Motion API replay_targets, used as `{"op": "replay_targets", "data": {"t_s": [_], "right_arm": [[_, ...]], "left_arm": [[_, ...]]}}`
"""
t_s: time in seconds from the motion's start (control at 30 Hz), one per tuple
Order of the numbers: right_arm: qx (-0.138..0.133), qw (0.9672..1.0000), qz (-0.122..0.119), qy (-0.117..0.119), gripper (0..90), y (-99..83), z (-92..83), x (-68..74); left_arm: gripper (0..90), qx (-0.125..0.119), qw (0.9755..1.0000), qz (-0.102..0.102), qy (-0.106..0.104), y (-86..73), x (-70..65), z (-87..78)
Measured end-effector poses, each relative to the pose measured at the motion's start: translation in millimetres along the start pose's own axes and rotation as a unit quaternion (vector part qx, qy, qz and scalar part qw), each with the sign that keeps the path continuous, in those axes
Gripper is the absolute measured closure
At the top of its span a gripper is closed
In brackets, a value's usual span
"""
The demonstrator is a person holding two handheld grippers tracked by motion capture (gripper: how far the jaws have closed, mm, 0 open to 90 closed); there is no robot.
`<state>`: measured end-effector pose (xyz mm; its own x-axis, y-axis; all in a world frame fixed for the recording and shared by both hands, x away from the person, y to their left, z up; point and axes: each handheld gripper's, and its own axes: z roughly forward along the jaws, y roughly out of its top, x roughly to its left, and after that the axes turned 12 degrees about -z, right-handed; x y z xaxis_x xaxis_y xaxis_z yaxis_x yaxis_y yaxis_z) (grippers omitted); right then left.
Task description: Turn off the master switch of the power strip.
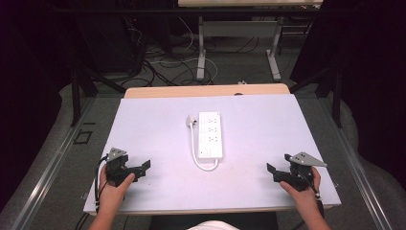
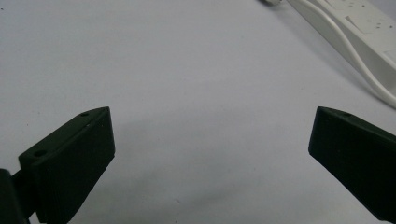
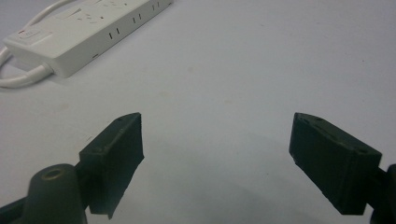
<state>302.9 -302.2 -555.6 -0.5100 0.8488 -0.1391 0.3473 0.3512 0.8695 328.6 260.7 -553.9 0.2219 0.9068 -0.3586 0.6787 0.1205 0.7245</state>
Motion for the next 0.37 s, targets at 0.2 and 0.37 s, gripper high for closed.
{"op": "replay_targets", "data": {"t_s": [0.2,0.37], "right_arm": [[0.000,1.0000,0.002,-0.002,17.1,0.0,0.4,0.6],[-0.001,1.0000,0.008,0.001,17.1,-0.1,0.7,0.6]], "left_arm": [[0.3,-0.001,1.0000,0.005,0.006,-1.1,0.5,0.9],[0.3,-0.003,1.0000,0.001,0.009,-1.5,1.7,0.9]]}}
